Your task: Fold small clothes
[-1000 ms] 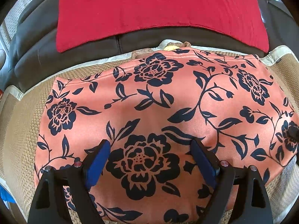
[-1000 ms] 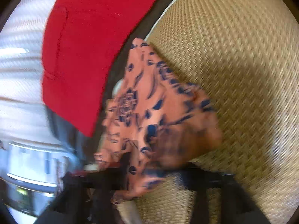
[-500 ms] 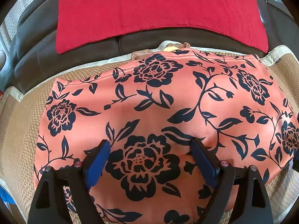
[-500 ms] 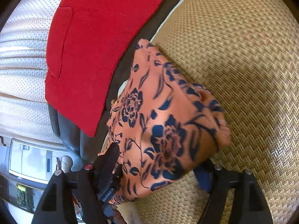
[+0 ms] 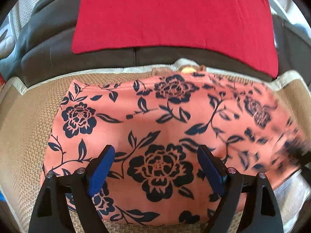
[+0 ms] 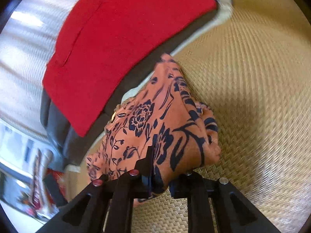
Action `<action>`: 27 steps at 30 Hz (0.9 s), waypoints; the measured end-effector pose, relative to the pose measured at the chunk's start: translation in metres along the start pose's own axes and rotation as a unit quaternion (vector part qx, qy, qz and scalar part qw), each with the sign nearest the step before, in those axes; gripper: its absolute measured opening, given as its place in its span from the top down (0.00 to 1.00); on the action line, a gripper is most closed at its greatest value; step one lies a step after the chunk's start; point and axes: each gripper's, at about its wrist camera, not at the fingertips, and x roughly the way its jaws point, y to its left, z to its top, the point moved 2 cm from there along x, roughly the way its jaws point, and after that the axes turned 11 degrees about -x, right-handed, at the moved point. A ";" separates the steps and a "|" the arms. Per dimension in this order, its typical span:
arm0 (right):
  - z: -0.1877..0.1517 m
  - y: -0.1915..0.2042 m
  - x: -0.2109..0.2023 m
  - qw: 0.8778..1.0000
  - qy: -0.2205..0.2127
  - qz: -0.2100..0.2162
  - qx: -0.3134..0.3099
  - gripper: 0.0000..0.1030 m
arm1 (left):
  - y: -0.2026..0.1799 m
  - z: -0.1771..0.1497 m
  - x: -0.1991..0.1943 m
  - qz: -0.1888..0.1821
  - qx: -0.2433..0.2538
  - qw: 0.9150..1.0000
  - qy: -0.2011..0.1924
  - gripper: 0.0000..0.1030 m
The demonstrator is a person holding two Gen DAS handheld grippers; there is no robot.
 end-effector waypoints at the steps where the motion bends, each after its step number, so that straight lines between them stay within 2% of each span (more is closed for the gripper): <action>1: -0.003 -0.009 0.009 1.000 0.016 0.001 0.024 0.78 | -0.001 0.002 0.000 0.000 0.000 1.000 -0.001 0.15; 2: -0.007 -0.021 0.018 0.998 0.035 0.008 0.058 0.68 | -0.003 0.005 0.000 0.001 0.003 1.000 -0.004 0.15; 3: -0.010 -0.028 0.023 0.995 0.043 0.027 0.081 0.66 | -0.005 0.008 0.002 0.003 0.006 1.000 -0.007 0.15; 4: -0.009 -0.032 0.022 0.994 0.037 0.047 0.094 0.57 | -0.008 0.009 0.005 0.003 0.008 1.000 -0.008 0.15; 5: -0.006 -0.032 0.018 0.993 0.033 0.055 0.097 0.34 | -0.011 0.010 0.010 0.006 0.012 1.000 -0.005 0.15; 7: 0.002 -0.028 0.009 0.993 0.005 0.068 0.100 0.07 | -0.019 0.001 0.037 0.023 0.040 0.999 0.028 0.15; 8: 0.005 -0.028 0.007 0.991 -0.003 0.072 0.109 0.06 | -0.020 -0.003 0.044 0.019 0.042 0.999 0.019 0.14; 9: 0.010 -0.033 0.005 0.990 0.002 0.073 0.123 0.08 | -0.020 -0.003 0.043 0.018 0.041 0.999 0.015 0.14; 10: 0.013 -0.036 0.012 0.988 0.013 0.076 0.135 0.30 | -0.020 -0.002 0.042 0.018 0.040 0.999 0.017 0.15; 11: 0.018 -0.039 0.018 0.987 0.028 0.068 0.143 0.78 | -0.018 -0.001 0.042 0.015 0.038 0.999 0.021 0.15; 12: 0.022 -0.038 0.022 0.989 0.048 0.037 0.136 0.84 | -0.017 0.001 0.043 0.010 0.037 0.999 0.026 0.15; 13: 0.026 -0.032 0.021 0.991 0.051 0.016 0.122 0.84 | -0.015 0.002 0.044 0.005 0.036 0.999 0.030 0.15; 15: 0.043 0.009 0.010 0.998 0.034 -0.045 0.024 0.85 | -0.008 0.006 0.045 -0.016 0.029 0.999 0.042 0.16; 17: 0.053 0.087 -0.007 0.988 -0.007 -0.090 -0.122 0.87 | 0.010 0.017 0.042 -0.066 -0.005 0.996 0.058 0.30; 18: 0.051 0.127 -0.014 0.975 -0.027 -0.107 -0.193 0.87 | 0.029 0.023 0.036 -0.083 -0.034 0.994 0.061 0.48; 19: 0.044 0.169 -0.019 0.957 -0.046 -0.118 -0.262 0.87 | 0.053 0.029 0.026 -0.099 -0.067 0.991 0.053 0.52; 20: 0.032 0.211 -0.022 0.935 -0.061 -0.119 -0.328 0.87 | 0.081 0.034 0.012 -0.108 -0.101 0.988 0.034 0.52; 22: -0.001 0.276 -0.016 0.893 -0.071 -0.114 -0.429 0.87 | 0.138 0.037 -0.010 -0.100 -0.157 0.983 -0.005 0.47; 23: -0.019 0.296 -0.006 0.880 -0.065 -0.105 -0.458 0.87 | 0.163 0.036 -0.017 -0.093 -0.178 0.979 -0.015 0.46; 25: -0.050 0.319 0.021 0.862 -0.043 -0.090 -0.497 0.87 | 0.215 0.030 -0.026 -0.078 -0.224 0.971 -0.025 0.38; 27: -0.088 0.324 0.064 0.844 0.005 -0.082 -0.530 0.87 | 0.252 0.024 -0.025 -0.073 -0.255 0.964 -0.013 0.37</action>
